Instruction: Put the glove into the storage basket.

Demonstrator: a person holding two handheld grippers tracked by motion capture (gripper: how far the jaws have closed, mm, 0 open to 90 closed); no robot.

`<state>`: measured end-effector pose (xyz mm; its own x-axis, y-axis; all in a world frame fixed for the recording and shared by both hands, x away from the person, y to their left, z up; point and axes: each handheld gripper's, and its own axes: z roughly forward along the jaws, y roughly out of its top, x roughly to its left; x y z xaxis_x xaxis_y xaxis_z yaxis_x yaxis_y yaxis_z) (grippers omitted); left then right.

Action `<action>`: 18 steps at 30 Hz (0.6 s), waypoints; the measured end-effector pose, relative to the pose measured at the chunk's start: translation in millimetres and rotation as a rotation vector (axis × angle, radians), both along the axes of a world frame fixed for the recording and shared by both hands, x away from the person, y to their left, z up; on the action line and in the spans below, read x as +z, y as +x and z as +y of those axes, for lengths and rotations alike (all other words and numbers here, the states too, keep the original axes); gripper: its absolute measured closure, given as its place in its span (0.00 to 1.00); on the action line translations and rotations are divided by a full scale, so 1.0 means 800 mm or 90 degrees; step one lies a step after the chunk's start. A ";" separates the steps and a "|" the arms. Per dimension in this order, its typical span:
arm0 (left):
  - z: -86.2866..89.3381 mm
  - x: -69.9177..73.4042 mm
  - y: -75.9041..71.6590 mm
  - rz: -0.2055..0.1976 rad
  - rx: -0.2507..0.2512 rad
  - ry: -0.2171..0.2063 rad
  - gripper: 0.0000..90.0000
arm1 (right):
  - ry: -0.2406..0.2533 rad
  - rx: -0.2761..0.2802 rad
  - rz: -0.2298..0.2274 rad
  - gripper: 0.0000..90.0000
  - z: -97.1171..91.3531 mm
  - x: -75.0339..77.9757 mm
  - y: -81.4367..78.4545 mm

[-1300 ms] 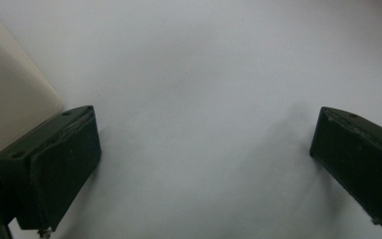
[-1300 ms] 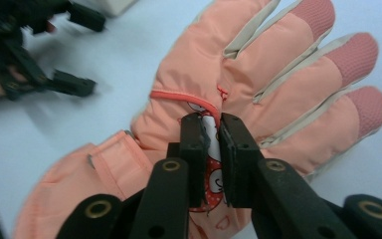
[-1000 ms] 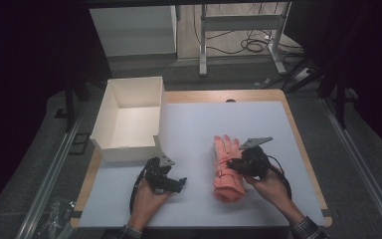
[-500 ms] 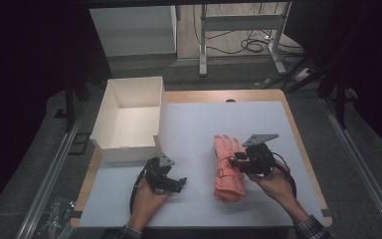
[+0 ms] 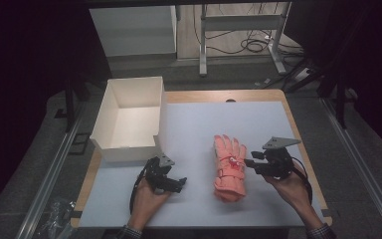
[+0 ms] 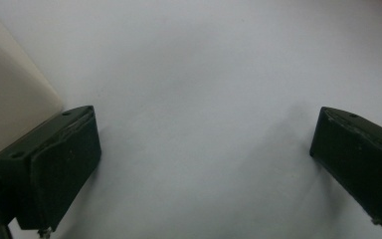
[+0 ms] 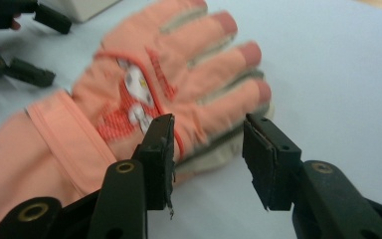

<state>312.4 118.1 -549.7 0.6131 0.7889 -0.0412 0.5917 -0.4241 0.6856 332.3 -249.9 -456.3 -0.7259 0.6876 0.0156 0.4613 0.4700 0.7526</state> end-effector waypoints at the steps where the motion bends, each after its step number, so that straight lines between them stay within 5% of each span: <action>1: 0.000 0.000 0.000 0.000 0.000 0.000 0.00 | 0.003 -0.002 0.000 0.62 -0.004 -0.005 -0.002; 5: 0.000 0.000 0.000 0.000 0.000 0.000 0.00 | 0.021 0.004 0.010 0.62 -0.019 -0.025 -0.009; 13: 0.000 0.000 0.000 0.000 0.001 0.000 0.00 | 0.010 0.044 0.052 0.94 -0.026 -0.063 -0.035; 18: 0.000 0.000 0.000 0.000 0.000 0.000 0.00 | 0.022 0.063 0.065 0.99 -0.023 -0.075 -0.044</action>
